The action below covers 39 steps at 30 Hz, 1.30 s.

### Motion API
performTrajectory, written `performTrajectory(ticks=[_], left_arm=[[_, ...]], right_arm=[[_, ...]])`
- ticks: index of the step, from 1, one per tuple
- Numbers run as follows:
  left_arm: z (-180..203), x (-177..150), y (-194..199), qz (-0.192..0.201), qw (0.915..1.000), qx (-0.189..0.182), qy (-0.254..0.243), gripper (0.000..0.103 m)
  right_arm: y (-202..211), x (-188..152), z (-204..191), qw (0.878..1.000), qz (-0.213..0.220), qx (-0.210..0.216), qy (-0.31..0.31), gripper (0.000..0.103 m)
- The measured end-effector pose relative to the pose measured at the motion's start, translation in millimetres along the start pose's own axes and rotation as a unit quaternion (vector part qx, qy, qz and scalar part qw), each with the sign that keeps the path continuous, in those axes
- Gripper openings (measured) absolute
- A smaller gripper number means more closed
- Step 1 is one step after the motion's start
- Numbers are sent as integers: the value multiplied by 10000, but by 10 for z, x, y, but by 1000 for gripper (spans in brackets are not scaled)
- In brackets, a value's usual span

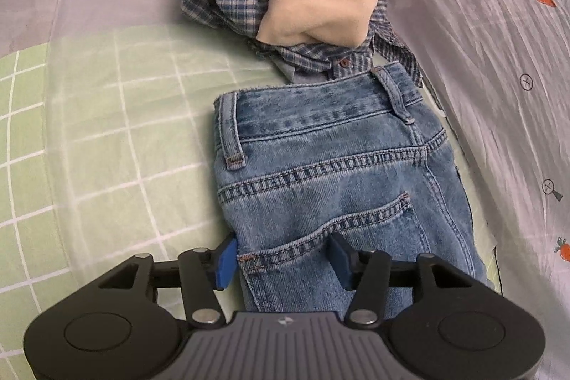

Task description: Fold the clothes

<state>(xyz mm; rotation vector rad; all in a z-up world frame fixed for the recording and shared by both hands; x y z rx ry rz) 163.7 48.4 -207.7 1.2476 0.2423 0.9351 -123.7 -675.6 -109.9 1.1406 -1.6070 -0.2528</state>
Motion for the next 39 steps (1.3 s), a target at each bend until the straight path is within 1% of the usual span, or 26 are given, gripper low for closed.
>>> performTrajectory(ticks=[1, 4, 5, 6, 7, 8, 9, 10, 11, 12, 13, 14, 15, 16, 17, 19, 21, 25, 26, 29, 30, 34, 37, 38, 39], left_arm=[[13, 8, -9, -10, 10000, 20, -9, 55], [63, 28, -19, -4, 9999, 106, -121, 55], [76, 33, -18, 10, 9998, 121, -144, 54], [86, 38, -15, 36, 9998, 121, -148, 52], [96, 43, -11, 62, 9998, 120, -152, 49], [111, 46, -7, 91, 9998, 112, -166, 43], [137, 47, 1, 127, 9997, 104, -200, 36], [166, 49, 12, 164, 9995, 105, -242, 33], [196, 51, 23, 201, 9993, 106, -284, 27], [221, 56, 37, 236, 9992, 114, -311, 23], [241, 63, 53, 271, 9990, 128, -320, 21], [260, 74, 72, 305, 9990, 123, -314, 17], [277, 91, 95, 340, 9990, 90, -289, 13], [293, 111, 124, 377, 9989, 46, -269, 12], [312, 138, 171, 428, 9987, -2, -269, 11], [363, 204, 303, 563, 9979, -130, -288, 10], [440, 271, 517, 715, 9963, -409, -246, 10], [602, 390, 1042, 1076, 9895, -934, -242, 9], [589, 384, 1121, 1110, 9887, -978, -240, 9], [399, 268, 1184, 1045, 9900, -933, -178, 9], [336, 230, 1205, 1023, 9904, -918, -157, 9], [82, 75, 1289, 935, 9919, -858, -75, 10], [-108, -42, 1353, 870, 9929, -813, -14, 9], [-171, -80, 1374, 848, 9932, -798, 7, 9], [-234, -119, 1395, 826, 9935, -783, 28, 9]], right_arm=[[-10, -66, 105, 9999, -54, -88, -93, 100], [-66, -260, 363, 9989, -194, -380, -178, 100], [-100, -317, 403, 9985, -289, -426, -161, 99], [-135, -360, 418, 9983, -367, -418, -171, 94], [-174, -370, 409, 9982, -392, -406, -196, 87], [-212, -379, 399, 9981, -417, -393, -221, 82], [-252, -389, 388, 9980, -446, -383, -242, 74], [-317, -399, 372, 9976, -520, -395, -220, 65], [-382, -410, 355, 9972, -594, -407, -197, 58], [-442, -419, 340, 9968, -658, -422, -175, 47], [-457, -414, 334, 9969, -619, -458, -151, 43], [-484, -408, 327, 9972, -592, -433, -149, 37], [-518, -393, 330, 9971, -636, -349, -235, 21], [-525, -368, 331, 9974, -584, -286, -316, 7], [-519, -327, 328, 9978, -521, -192, -350, 2], [-449, -220, 286, 9990, -318, -54, -297, 1], [-222, -45, 209, 9998, 14, 139, -172, 1], [412, 317, 76, 9961, 721, 508, -66, 1], [577, 406, 47, 9942, 897, 594, -40, 1], [1157, 642, 120, 9881, 1389, 667, 12, 1], [1288, 667, 182, 9877, 1423, 642, 24, 1], [1458, 490, 568, 9931, 1109, 393, 23, 1], [1389, 176, 899, 9972, 643, 230, -308, 1], [1378, 110, 964, 9975, 555, 232, -372, 1], [1361, 120, 951, 9976, 536, 278, -343, 1]])
Point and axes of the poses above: each gripper's, at about its wrist camera, not at the fingertips, and y roughly against the way its jaws point, z to its right, x to its top, the point moved 9 cm from there along -y, roughly the way its jaws point, and after that the axes turned 9 degrees about x, right-handed, at the moved point
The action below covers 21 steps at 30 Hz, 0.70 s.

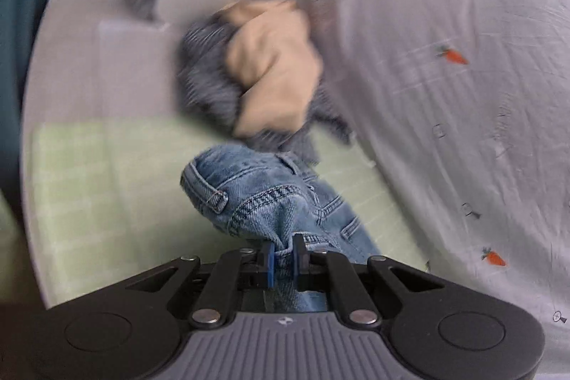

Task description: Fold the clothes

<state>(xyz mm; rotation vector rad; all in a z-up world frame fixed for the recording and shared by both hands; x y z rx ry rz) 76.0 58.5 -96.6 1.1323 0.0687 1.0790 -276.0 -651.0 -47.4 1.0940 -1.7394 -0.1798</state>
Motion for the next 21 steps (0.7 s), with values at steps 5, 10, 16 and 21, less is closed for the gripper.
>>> performTrajectory(ticks=[5, 10, 16, 21], left_arm=[[93, 35, 91, 99, 9997, -160, -121, 9], [543, 358, 315, 524, 9957, -712, -291, 9], [558, 404, 488, 741, 9934, -749, -456, 9], [-142, 94, 252, 337, 9991, 81, -243, 10]], right_arm=[[-90, 152, -188, 9992, 75, 288, 266, 1], [35, 630, -645, 9927, 710, 933, 296, 1], [331, 850, -714, 9867, 1162, 1069, 386, 1], [210, 235, -109, 9980, 337, 378, 384, 1]])
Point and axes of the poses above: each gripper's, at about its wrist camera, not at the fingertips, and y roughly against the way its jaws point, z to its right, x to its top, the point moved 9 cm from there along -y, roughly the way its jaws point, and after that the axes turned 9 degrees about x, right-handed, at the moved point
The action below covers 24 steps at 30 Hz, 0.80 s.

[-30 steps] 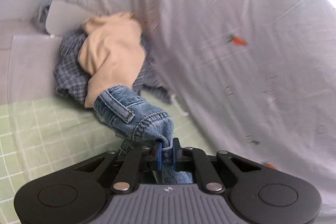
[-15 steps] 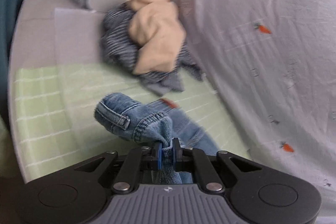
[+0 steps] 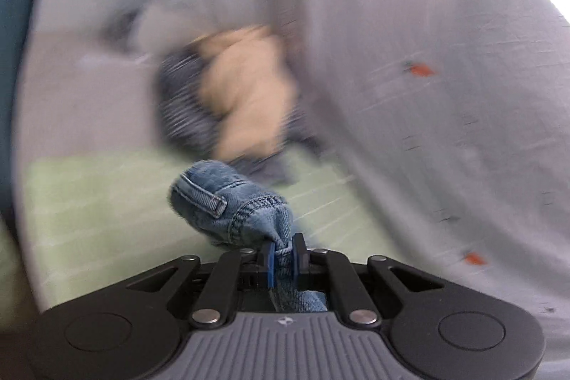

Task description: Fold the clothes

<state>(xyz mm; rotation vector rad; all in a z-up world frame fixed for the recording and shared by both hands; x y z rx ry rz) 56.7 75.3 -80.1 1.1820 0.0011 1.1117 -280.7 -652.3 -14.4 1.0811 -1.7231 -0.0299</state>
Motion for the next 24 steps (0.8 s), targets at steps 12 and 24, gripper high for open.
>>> performTrajectory(ticks=[12, 24], left_arm=[[-177, -669, -76, -219, 9856, 1206, -1165, 46], [271, -1201, 123, 89, 9684, 1410, -2053, 64]], right_arm=[[-200, -975, 933, 9829, -1405, -1146, 317, 54], [-735, -766, 1235, 9739, -1786, -941, 1038, 71]])
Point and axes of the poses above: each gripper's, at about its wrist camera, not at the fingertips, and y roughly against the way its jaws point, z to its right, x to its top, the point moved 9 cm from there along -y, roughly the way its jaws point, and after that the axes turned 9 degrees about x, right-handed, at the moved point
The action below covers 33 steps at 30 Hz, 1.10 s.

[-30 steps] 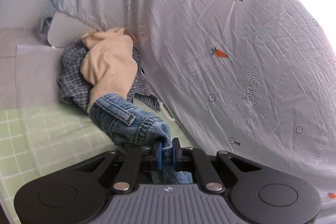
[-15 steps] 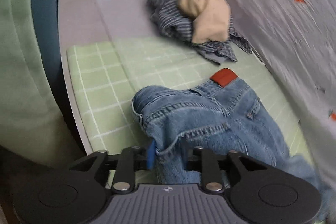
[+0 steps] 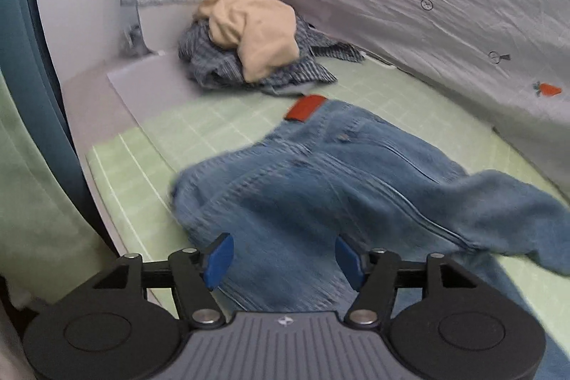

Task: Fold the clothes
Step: 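Open both grippers and release the flattened jeans on the mat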

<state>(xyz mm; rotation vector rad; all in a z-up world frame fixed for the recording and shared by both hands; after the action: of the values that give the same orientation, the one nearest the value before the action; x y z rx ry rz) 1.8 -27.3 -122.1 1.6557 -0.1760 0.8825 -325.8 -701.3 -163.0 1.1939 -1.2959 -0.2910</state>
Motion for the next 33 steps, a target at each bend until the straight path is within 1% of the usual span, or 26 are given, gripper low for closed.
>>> performTrajectory(ticks=[5, 7, 9, 14, 16, 17, 20, 21, 23, 26, 30, 32, 33], left_arm=[[117, -139, 99, -92, 9999, 70, -6, 64], [178, -182, 133, -145, 9999, 34, -22, 64], [235, -193, 157, -147, 9999, 18, -78, 65], [295, -61, 148, -75, 9999, 10, -143, 66], [304, 38, 118, -29, 9998, 5, -192, 66], [310, 95, 94, -11, 9998, -4, -212, 67], [328, 279, -1, 28, 9997, -62, -230, 70], [343, 326, -59, 11, 9997, -77, -231, 70], [409, 398, -212, -63, 9996, -85, -246, 71], [508, 507, -442, -175, 9994, -97, -268, 72], [640, 653, -748, -324, 9990, -113, -298, 73], [705, 725, -901, -398, 9986, -121, -313, 73], [738, 762, -977, -435, 9985, -125, -320, 73]], right_arm=[[-186, 12, 35, 9998, -161, 93, 48, 71], [-262, 3, 28, 9996, -251, 36, 140, 73], [-284, 16, -15, 9991, -240, -41, 344, 73], [-241, 113, -148, 9973, -147, -284, 659, 75], [-204, 203, -243, 9966, -7, -351, 751, 79], [-189, 258, -300, 9965, 71, -347, 756, 80], [-151, 445, -528, 9969, 311, -239, 676, 83], [-152, 495, -623, 9970, 367, -178, 652, 85], [-171, 590, -830, 9971, 456, -44, 610, 86], [-248, 716, -1207, 9970, 539, 290, 483, 86], [-459, 886, -1725, 9955, 518, 788, -41, 86], [-562, 981, -1992, 9933, 551, 1003, -130, 90], [-630, 1047, -2158, 9922, 600, 1097, -14, 94]])
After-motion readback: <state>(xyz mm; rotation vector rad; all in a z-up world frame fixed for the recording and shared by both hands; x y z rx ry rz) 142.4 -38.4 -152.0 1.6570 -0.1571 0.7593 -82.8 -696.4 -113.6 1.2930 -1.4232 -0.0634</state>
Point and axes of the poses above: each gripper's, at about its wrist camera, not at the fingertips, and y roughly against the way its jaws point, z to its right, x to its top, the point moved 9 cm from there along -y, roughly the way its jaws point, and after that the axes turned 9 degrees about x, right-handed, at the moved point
